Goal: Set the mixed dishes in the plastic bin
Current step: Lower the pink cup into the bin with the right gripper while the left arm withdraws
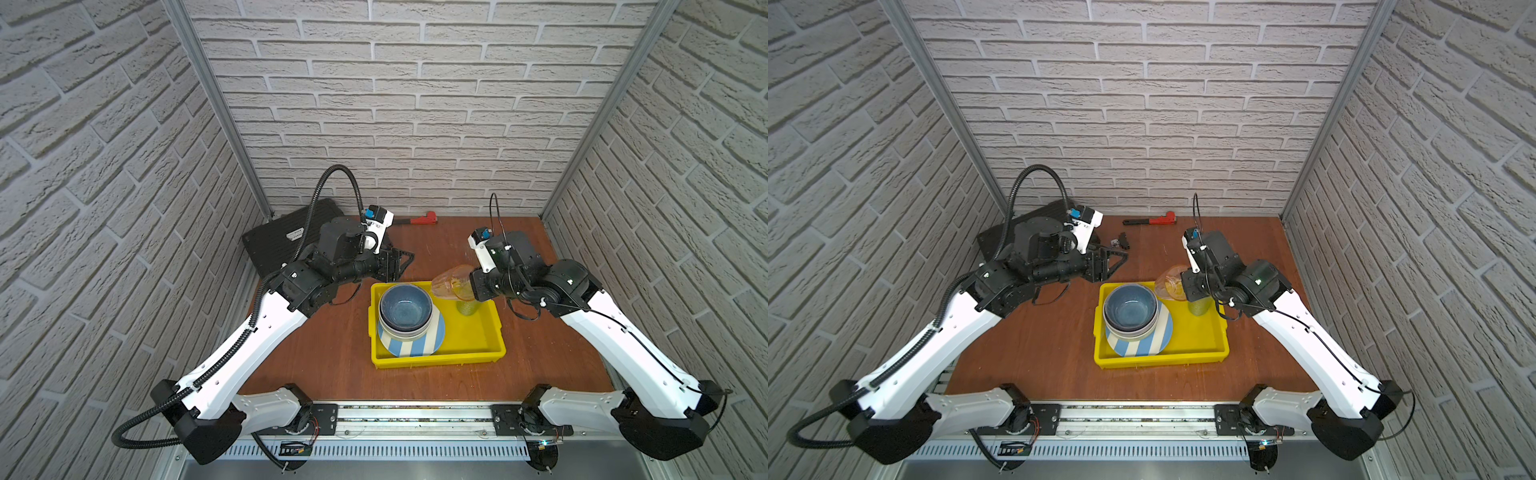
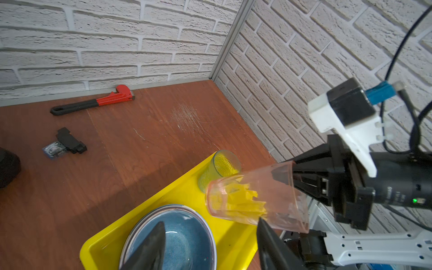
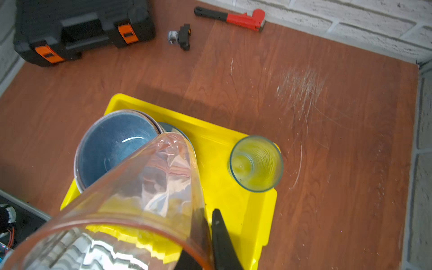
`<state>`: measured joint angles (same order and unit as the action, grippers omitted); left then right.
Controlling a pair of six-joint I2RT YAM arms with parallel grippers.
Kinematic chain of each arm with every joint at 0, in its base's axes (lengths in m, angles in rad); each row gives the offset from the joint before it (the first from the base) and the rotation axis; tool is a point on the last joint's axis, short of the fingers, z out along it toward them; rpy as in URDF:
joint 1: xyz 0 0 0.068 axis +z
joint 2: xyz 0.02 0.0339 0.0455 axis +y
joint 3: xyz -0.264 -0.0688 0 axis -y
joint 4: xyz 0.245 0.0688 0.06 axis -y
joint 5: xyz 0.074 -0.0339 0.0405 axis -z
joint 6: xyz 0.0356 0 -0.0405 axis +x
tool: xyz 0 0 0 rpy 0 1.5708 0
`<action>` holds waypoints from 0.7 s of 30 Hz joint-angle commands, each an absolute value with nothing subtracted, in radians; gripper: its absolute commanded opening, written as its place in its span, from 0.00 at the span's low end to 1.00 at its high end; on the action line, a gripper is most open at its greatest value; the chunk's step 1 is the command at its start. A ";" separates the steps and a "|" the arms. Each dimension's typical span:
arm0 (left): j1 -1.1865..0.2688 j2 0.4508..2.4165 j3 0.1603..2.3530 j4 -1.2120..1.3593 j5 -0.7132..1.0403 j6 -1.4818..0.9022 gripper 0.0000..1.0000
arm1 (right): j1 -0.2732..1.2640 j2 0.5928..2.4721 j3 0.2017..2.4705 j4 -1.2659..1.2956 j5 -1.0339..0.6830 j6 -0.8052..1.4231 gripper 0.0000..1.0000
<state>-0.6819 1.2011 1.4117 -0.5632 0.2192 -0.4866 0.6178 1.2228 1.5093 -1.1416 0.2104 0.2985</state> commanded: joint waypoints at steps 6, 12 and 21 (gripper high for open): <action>-0.614 1.126 1.348 -0.612 0.015 -0.425 0.74 | 0.600 1.186 1.493 -1.342 0.208 0.338 0.06; -0.480 1.085 1.283 -0.626 -0.025 -0.434 0.77 | 0.588 1.179 1.437 -1.389 0.248 0.407 0.06; -0.332 1.021 1.224 -0.664 -0.036 -0.424 0.81 | 0.543 1.153 1.302 -1.342 0.211 0.458 0.06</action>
